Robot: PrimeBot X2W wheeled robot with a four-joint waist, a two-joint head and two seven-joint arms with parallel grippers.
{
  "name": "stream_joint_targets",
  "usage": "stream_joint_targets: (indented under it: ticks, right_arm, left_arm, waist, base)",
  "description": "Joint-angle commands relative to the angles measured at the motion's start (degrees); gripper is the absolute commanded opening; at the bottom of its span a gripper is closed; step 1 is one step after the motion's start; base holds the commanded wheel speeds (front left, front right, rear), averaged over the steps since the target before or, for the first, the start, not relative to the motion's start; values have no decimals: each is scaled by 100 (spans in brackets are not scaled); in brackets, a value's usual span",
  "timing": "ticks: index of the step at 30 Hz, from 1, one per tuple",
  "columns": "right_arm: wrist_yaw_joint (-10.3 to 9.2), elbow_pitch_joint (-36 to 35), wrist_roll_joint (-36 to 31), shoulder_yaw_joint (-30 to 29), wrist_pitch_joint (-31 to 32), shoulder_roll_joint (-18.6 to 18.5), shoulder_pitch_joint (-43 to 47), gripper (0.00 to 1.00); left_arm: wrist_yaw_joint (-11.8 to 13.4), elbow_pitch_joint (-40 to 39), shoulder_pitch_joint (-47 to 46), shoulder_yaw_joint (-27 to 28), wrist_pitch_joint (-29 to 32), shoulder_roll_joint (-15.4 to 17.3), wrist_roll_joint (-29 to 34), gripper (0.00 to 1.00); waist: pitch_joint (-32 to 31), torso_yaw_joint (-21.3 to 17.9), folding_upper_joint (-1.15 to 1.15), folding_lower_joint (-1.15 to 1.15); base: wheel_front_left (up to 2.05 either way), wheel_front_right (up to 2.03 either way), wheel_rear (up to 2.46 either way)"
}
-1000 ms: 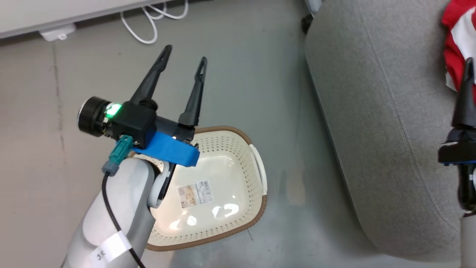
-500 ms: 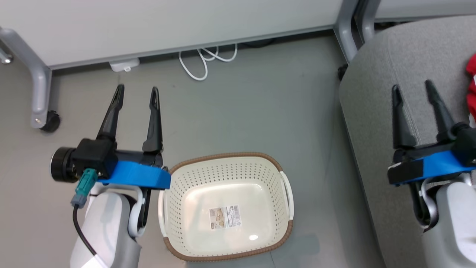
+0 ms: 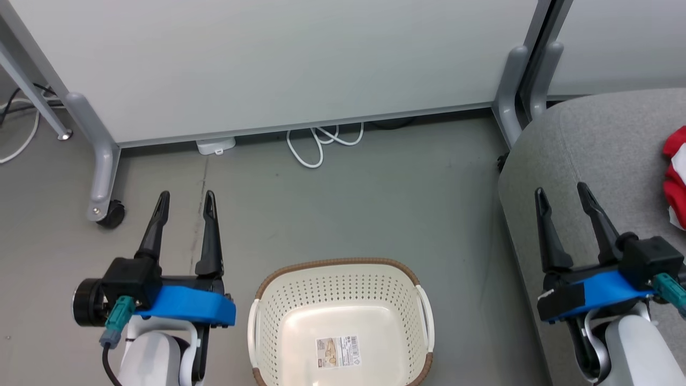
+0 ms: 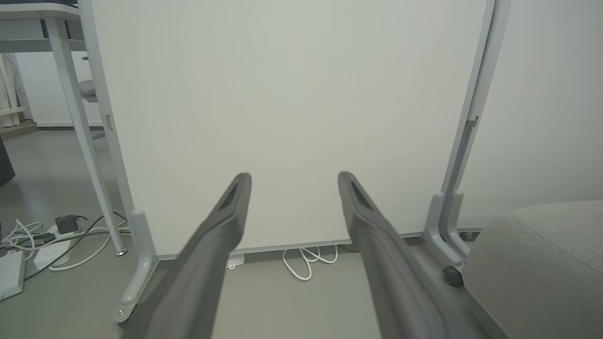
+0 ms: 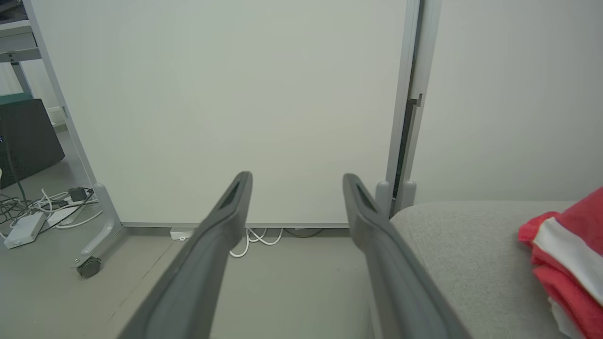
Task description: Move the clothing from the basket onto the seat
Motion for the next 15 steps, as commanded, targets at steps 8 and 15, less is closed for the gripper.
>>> stream_joint_targets:
  ticks: [8, 15]
  right_arm:
    - [1, -86, 49, -136, -3, 137, 545, 100]
    - [1, -106, 60, -201, -3, 242, 799, 100]
  left_arm:
    - [-46, 119, 370, -57, -16, -25, -138, 100]
    - [-80, 207, 611, -39, -16, -24, -107, 100]
  waist:
    - [-277, 0, 0, 1]
    - [-412, -42, 0, 1]
  base:
    - [0, 0, 0]
    - [0, 0, 0]
